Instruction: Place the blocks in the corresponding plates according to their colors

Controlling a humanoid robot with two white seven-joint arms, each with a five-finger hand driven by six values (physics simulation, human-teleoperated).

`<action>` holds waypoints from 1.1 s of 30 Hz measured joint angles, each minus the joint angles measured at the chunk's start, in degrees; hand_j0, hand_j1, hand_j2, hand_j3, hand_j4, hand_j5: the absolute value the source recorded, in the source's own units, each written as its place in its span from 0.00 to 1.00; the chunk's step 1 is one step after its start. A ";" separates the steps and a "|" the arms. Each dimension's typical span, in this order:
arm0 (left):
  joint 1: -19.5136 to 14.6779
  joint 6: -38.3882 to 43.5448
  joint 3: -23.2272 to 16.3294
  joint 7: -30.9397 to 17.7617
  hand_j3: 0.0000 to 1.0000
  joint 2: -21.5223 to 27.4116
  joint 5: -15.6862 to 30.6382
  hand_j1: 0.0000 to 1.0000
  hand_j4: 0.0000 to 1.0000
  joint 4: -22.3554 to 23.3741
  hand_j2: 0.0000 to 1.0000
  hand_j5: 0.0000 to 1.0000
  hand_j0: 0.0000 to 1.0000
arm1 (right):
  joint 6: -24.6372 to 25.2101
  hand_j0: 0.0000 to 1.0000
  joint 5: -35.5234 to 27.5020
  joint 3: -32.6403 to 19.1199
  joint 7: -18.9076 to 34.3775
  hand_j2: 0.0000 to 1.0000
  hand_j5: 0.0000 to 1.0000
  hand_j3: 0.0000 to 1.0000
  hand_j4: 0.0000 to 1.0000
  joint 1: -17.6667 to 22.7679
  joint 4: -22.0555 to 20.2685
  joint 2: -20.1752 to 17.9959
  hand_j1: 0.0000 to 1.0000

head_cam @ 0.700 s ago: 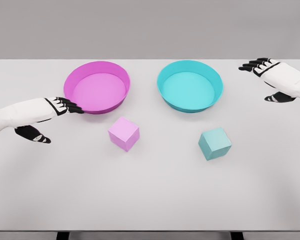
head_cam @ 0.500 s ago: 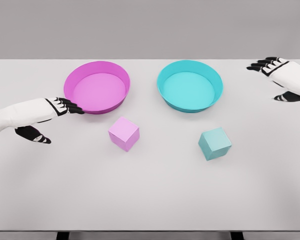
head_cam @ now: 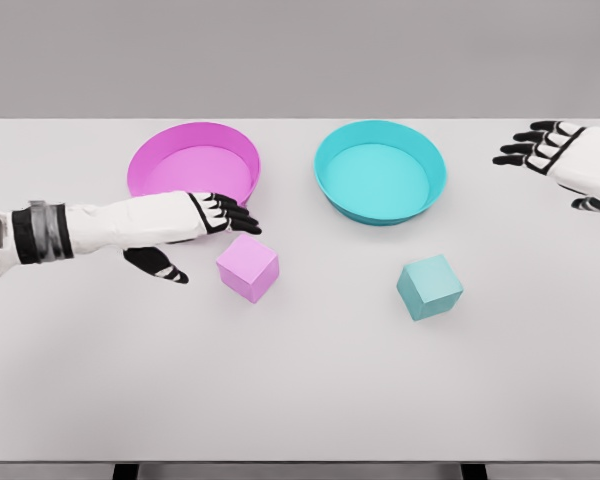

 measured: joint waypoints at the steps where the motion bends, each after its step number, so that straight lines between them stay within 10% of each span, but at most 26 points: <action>1: -0.53 0.22 -0.46 -0.55 1.00 -0.97 -0.04 1.00 1.00 -0.10 1.00 1.00 1.00 | 0.00 1.00 -0.09 0.04 0.07 1.00 1.00 1.00 1.00 1.14 -1.12 -0.36 1.00; 33: -0.35 15.77 -3.13 -2.82 1.00 -8.33 -5.99 1.00 1.00 0.39 1.00 1.00 1.00 | -0.01 1.00 -0.18 4.03 2.83 1.00 1.00 1.00 1.00 3.52 -7.19 -1.70 1.00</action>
